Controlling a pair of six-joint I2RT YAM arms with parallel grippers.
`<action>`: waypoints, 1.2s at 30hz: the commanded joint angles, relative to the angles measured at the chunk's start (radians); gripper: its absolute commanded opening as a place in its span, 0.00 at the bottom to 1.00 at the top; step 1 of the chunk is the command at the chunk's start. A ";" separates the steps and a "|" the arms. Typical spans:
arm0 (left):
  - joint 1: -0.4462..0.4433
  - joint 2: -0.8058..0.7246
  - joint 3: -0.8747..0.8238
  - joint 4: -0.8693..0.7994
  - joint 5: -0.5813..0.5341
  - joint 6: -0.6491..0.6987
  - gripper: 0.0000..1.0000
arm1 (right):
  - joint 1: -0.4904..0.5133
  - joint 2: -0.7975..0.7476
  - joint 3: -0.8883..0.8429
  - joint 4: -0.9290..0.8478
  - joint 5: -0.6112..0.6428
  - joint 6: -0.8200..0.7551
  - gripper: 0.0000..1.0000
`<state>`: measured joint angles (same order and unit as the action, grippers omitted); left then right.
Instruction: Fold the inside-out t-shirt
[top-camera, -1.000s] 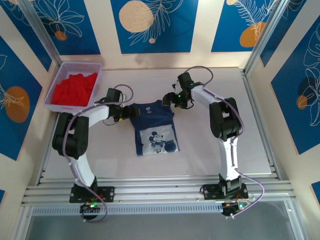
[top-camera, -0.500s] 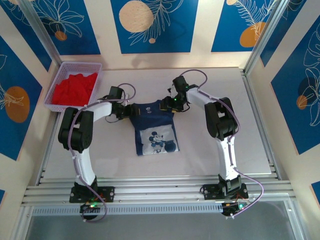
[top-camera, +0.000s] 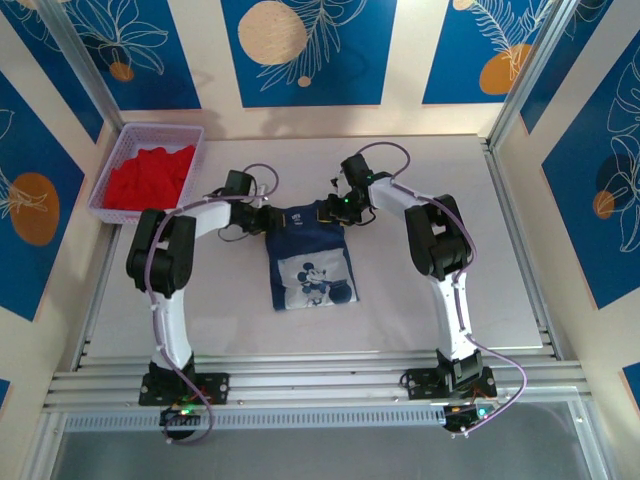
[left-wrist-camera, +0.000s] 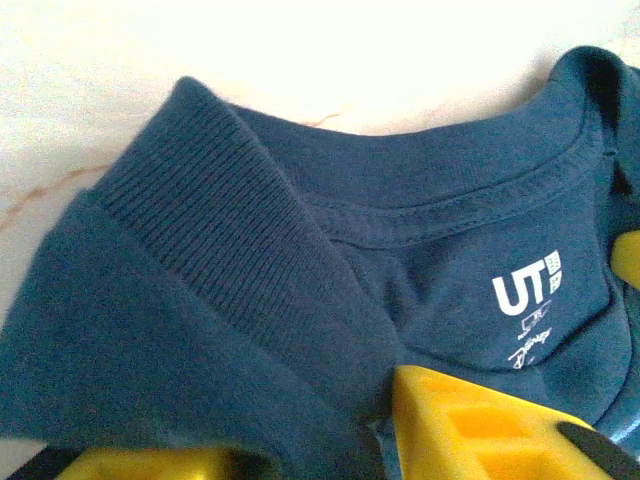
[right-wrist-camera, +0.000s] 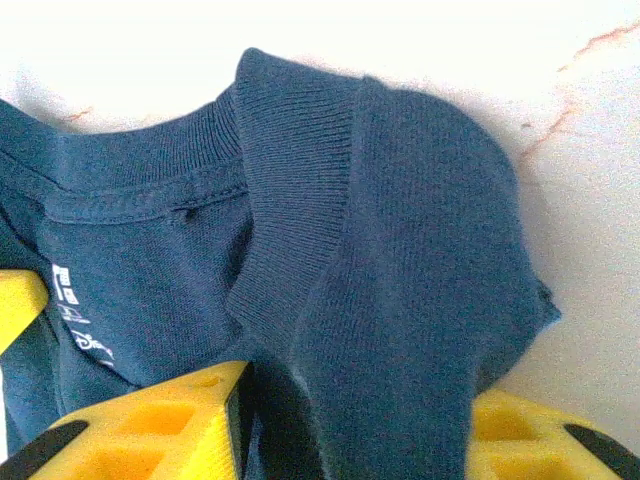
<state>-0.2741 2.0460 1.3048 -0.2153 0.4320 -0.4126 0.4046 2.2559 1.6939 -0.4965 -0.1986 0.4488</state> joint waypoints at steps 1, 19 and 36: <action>-0.065 0.061 0.004 0.054 0.114 -0.004 0.34 | 0.005 0.028 -0.012 0.022 -0.030 0.021 0.40; 0.001 -0.048 -0.056 0.191 0.136 -0.038 0.00 | -0.039 -0.176 -0.217 0.352 -0.073 0.040 0.00; 0.055 -0.053 0.328 0.134 0.078 0.010 0.00 | -0.092 -0.167 0.030 0.487 -0.058 0.038 0.00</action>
<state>-0.2375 1.9987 1.4952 -0.0483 0.5190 -0.4503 0.3382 2.0918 1.6154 -0.0383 -0.2436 0.5072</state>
